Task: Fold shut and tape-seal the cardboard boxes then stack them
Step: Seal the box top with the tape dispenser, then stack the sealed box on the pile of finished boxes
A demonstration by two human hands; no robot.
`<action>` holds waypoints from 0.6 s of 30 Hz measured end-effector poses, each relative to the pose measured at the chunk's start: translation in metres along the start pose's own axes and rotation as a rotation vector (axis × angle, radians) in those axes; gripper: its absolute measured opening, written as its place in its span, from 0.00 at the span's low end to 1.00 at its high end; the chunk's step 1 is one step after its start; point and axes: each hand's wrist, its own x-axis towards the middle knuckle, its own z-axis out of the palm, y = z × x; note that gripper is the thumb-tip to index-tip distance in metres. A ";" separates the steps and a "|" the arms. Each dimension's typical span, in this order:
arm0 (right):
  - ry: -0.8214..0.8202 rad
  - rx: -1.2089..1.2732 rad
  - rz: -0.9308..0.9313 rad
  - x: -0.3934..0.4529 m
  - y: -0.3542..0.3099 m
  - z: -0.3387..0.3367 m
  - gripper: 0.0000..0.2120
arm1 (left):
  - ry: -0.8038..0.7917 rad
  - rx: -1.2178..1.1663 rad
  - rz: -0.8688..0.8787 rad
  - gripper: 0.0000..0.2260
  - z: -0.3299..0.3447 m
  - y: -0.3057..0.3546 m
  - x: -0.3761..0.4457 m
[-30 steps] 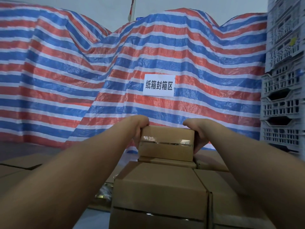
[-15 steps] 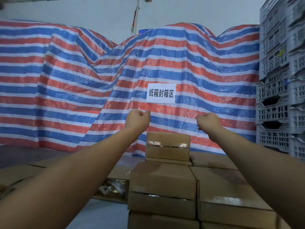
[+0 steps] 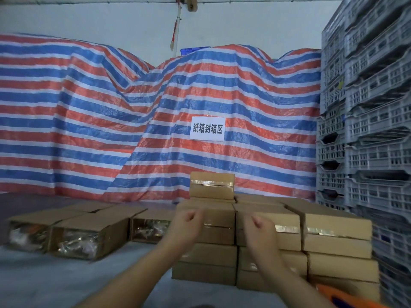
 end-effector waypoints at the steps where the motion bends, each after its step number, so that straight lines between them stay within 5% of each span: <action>1: -0.002 -0.007 0.042 -0.011 0.013 0.001 0.23 | -0.028 -0.004 -0.040 0.22 0.006 -0.009 -0.012; 6: 0.004 -0.049 0.238 -0.044 0.068 0.002 0.22 | -0.124 0.068 -0.215 0.24 0.027 -0.052 -0.051; 12: -0.065 -0.230 0.166 -0.047 0.094 -0.003 0.27 | -0.078 0.002 -0.304 0.04 0.024 -0.085 -0.054; 18: -0.165 -0.316 0.041 -0.058 0.097 0.003 0.25 | 0.026 0.049 -0.279 0.25 0.027 -0.086 -0.065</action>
